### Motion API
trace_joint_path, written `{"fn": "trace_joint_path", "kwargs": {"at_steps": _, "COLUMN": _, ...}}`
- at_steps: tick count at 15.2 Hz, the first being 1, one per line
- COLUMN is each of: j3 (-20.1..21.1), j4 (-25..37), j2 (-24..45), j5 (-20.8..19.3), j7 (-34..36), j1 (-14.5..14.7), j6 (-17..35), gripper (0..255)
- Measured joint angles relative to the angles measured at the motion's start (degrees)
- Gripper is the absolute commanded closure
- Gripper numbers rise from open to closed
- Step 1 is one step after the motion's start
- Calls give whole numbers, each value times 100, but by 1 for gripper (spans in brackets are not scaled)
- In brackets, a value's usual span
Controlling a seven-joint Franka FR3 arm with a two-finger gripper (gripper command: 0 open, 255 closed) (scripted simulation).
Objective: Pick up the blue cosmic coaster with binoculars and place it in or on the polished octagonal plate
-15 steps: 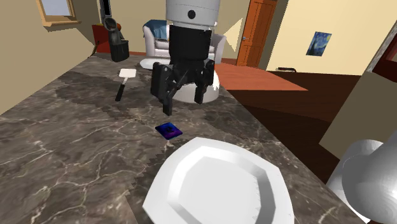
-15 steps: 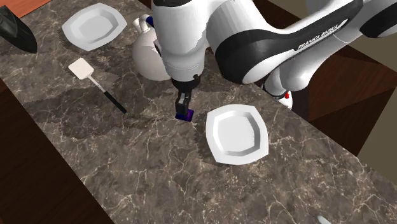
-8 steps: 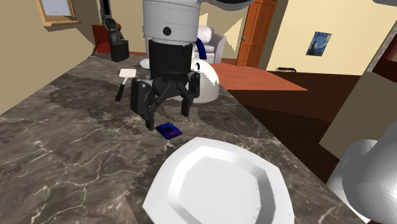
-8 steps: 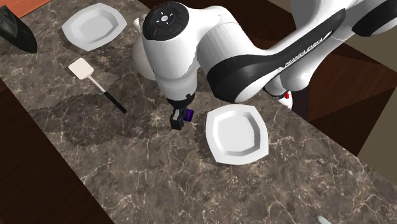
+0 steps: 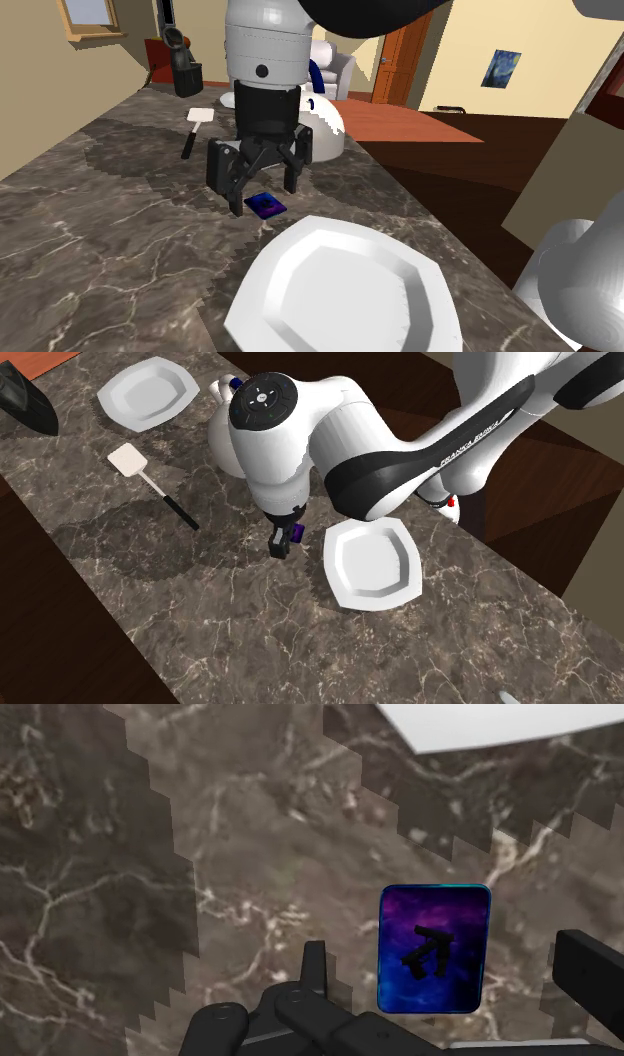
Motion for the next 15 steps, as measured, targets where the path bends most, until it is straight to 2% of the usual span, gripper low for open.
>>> {"fn": "trace_joint_path", "kwargs": {"at_steps": 2, "j3": 0, "j4": -2, "j2": 0, "j5": 0, "j7": 0, "j1": 0, "j6": 2, "gripper": 0}}
{"fn": "trace_joint_path", "kwargs": {"at_steps": 3, "j3": 0, "j4": -2, "j2": 0, "j5": 0, "j7": 0, "j1": 0, "j6": 2, "gripper": 255}}
{"fn": "trace_joint_path", "kwargs": {"at_steps": 15, "j3": -27, "j4": 116, "j2": -14, "j5": -22, "j7": 13, "j1": -2, "j6": -101, "gripper": 255}}
